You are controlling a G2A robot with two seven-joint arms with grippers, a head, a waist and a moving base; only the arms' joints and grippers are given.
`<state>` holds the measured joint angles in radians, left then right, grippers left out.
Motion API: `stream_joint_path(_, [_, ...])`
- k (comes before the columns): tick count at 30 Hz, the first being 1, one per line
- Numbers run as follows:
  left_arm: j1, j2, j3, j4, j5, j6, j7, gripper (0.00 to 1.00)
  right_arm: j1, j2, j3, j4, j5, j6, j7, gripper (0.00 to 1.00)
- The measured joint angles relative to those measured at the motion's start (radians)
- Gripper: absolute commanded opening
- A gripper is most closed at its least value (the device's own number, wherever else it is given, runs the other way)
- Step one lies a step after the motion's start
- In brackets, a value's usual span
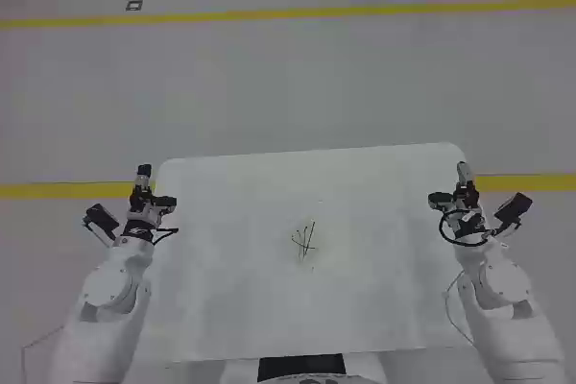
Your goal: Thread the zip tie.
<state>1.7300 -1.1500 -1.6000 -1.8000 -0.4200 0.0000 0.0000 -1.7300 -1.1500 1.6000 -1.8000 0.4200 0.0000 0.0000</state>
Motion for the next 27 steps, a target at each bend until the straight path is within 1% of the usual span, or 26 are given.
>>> stream_joint_path(1, [0.0, 0.0, 0.0, 0.0, 0.0, 0.0, 0.0, 0.78, 0.0, 0.0, 0.0, 0.0, 0.0, 0.0, 0.0, 1.0])
stream_joint_path(3, [0.0, 0.0, 0.0, 0.0, 0.0, 0.0, 0.0, 0.78, 0.0, 0.0, 0.0, 0.0, 0.0, 0.0, 0.0, 1.0])
stream_joint_path(4, [0.0, 0.0, 0.0, 0.0, 0.0, 0.0, 0.0, 1.0, 0.0, 0.0, 0.0, 0.0, 0.0, 0.0, 0.0, 0.78])
stream_joint_path(5, [0.0, 0.0, 0.0, 0.0, 0.0, 0.0, 0.0, 1.0, 0.0, 0.0, 0.0, 0.0, 0.0, 0.0, 0.0, 1.0])
stream_joint_path(10, [0.0, 0.0, 0.0, 0.0, 0.0, 0.0, 0.0, 1.0, 0.004, 0.001, -0.003, -0.007, -0.007, -0.005, 0.007, 1.0])
stream_joint_path(14, [0.0, 0.0, 0.0, 0.0, 0.0, 0.0, 0.0, 1.0, 0.016, 0.006, -0.028, -0.054, -0.15, -0.021, 0.093, 1.0])
stream_joint_path(16, [0.0, 0.0, 0.0, 0.0, 0.0, 0.0, 0.0, 1.0, 0.017, 0.006, -0.044, -0.059, -0.2, -0.023, 0.107, 1.0])
stream_joint_path(18, [0.0, 0.0, 0.0, 0.0, 0.0, 0.0, 0.0, 1.0, 0.015, 0.006, -0.059, -0.065, -0.247, -0.049, 0.124, 1.0])
stream_joint_path(20, [0.0, 0.0, 0.0, 0.0, 0.0, 0.0, 0.0, 1.0, 0.014, 0.006, -0.061, -0.064, -0.256, -0.064, 0.127, 1.0])
stream_joint_path(27, [0.0, 0.0, 0.0, 0.0, 0.0, 0.0, 0.0, 1.0, 0.014, 0.006, -0.06, -0.064, -0.253, -0.06, 0.126, 1.0])
